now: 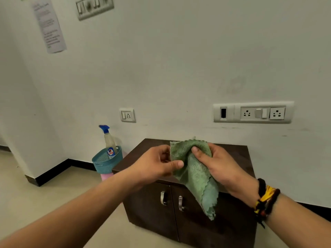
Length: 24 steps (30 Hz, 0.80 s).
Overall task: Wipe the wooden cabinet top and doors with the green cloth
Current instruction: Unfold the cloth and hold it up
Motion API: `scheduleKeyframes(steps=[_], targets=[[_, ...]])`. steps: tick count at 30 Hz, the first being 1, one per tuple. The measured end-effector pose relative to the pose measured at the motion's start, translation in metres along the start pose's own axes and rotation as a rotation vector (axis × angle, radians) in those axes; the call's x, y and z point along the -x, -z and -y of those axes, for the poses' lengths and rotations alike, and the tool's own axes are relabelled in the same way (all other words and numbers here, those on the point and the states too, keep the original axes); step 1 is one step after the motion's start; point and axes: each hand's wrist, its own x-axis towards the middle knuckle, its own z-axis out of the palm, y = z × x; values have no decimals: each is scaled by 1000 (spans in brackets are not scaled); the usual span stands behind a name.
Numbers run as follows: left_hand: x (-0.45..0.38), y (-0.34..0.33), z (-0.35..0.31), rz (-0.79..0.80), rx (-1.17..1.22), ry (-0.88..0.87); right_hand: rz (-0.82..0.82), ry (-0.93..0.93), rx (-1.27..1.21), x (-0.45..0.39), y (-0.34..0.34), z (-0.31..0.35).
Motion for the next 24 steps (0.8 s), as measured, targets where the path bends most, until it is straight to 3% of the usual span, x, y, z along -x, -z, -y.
scheduleKeyframes(steps=[3, 7, 10, 12, 14, 17, 20, 22, 24], targets=[[-13, 6, 9, -26, -65, -67, -36, 8, 3, -9, 1, 3], [-37, 36, 24, -126, -113, -111, -26, -8, 259, -22, 8, -14], [-49, 55, 21, -153, -417, -345, -158, 110, 515, -38, 10, -20], [-53, 65, 5, -171, -541, -516, -240, 201, 557, -50, 6, -16], [-63, 73, -12, -126, -571, -612, -155, 257, 562, -57, -4, -7], [-81, 86, -28, -95, -549, -650, 45, 219, 224, -73, -19, 6], [-91, 96, -32, -177, -464, -641, -44, 117, -44, -93, -24, 10], [-100, 106, -32, -297, -381, -554, -51, -3, -253, -101, -29, 10], [-116, 122, -25, -448, -284, -350, 71, -185, -423, -103, -39, 7]])
